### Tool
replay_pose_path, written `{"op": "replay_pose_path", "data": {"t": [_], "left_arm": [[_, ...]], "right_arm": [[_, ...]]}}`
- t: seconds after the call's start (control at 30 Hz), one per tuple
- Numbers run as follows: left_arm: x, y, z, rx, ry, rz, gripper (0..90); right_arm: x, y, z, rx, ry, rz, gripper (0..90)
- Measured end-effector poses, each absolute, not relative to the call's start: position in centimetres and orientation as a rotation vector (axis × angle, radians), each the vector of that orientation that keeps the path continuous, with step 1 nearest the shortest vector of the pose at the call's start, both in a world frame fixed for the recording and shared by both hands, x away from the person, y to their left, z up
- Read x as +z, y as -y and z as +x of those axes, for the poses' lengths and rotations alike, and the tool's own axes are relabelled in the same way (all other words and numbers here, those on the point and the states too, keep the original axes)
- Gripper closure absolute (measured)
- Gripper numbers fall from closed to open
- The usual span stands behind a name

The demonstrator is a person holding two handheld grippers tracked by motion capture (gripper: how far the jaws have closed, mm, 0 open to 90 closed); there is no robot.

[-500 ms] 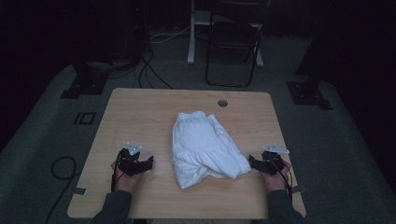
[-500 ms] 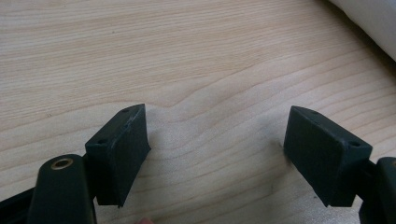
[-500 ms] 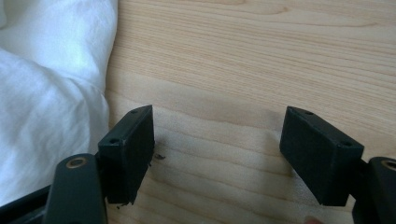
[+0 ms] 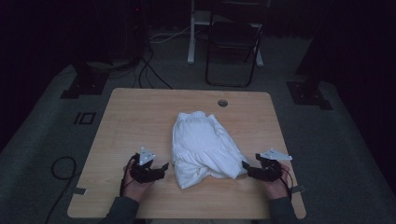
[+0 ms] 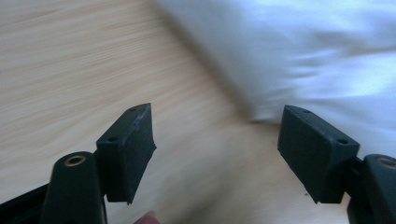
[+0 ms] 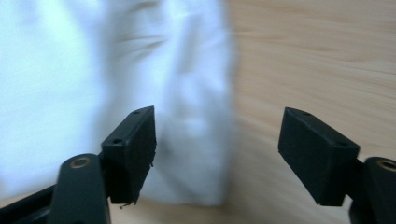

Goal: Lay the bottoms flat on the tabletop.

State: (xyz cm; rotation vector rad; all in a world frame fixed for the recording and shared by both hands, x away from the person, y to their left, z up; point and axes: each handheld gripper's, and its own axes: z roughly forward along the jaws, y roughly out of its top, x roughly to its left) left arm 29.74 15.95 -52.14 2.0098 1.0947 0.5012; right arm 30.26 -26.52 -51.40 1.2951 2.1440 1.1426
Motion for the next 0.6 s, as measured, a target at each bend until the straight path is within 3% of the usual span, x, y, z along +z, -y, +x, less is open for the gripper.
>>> {"op": "replay_pose_path", "data": {"t": [0.17, 0.37, 0.47, 0.6], "left_arm": [[-52.7, -12.5, 30.7, 0.526, -1.031, 2.096, 27.3], [-53.7, -10.1, 36.2, 0.554, -1.099, 2.136, 27.6], [-53.5, -10.0, 40.3, 0.621, -1.22, 2.102, 27.8], [-53.6, -10.8, 43.0, 0.581, -1.351, 2.026, 27.7]], "right_arm": [[-52.5, 23.5, 30.6, 1.053, -2.251, 1.221, 30.3], [-53.8, 21.4, 34.9, 0.949, -2.224, 1.267, 37.1], [-53.8, 20.9, 38.5, 0.94, -2.183, 1.337, 37.4], [-54.0, 20.1, 41.6, 0.949, -2.158, 1.375, 36.3]]}}
